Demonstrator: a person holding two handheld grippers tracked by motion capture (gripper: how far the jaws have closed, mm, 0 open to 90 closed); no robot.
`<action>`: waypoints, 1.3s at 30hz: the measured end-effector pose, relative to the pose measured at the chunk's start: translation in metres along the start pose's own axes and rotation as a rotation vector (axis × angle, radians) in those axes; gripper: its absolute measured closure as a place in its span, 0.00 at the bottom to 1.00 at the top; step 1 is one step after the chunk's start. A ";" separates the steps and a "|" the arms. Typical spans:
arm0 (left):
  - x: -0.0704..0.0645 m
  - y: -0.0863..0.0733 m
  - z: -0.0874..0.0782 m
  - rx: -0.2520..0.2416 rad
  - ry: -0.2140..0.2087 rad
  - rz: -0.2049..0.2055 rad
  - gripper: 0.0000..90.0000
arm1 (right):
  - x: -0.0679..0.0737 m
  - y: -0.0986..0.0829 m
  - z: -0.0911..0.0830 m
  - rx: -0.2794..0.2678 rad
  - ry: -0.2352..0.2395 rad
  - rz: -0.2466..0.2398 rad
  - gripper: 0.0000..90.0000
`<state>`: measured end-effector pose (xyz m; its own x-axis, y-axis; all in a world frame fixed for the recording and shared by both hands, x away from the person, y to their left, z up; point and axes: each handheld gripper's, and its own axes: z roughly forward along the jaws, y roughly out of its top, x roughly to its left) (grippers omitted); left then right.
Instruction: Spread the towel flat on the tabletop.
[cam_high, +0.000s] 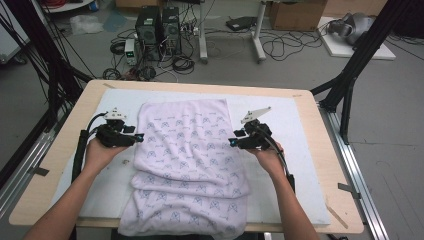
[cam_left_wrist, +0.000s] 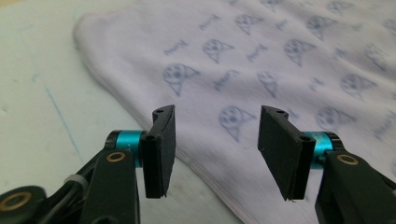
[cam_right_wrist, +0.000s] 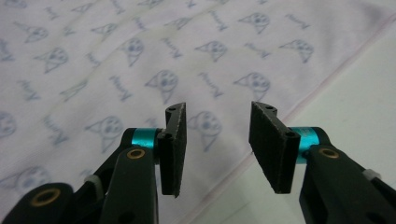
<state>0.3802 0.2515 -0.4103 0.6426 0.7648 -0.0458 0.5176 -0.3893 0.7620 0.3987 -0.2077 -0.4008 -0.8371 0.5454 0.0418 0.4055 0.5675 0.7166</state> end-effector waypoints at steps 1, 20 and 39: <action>0.000 0.000 0.000 0.000 0.000 0.000 0.53 | 0.003 -0.003 0.000 0.004 0.008 0.001 0.62; 0.011 -0.010 0.029 -0.021 0.164 -0.013 0.93 | 0.012 -0.024 0.015 0.048 0.056 0.014 0.60; -0.023 -0.014 0.027 0.053 -0.085 0.121 0.96 | 0.014 -0.023 0.024 0.104 0.087 -0.077 0.97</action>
<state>0.3738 0.2249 -0.4374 0.7465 0.6653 -0.0124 0.4615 -0.5042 0.7299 0.3866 -0.1982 -0.4332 -0.8940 0.4449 0.0535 0.3713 0.6686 0.6443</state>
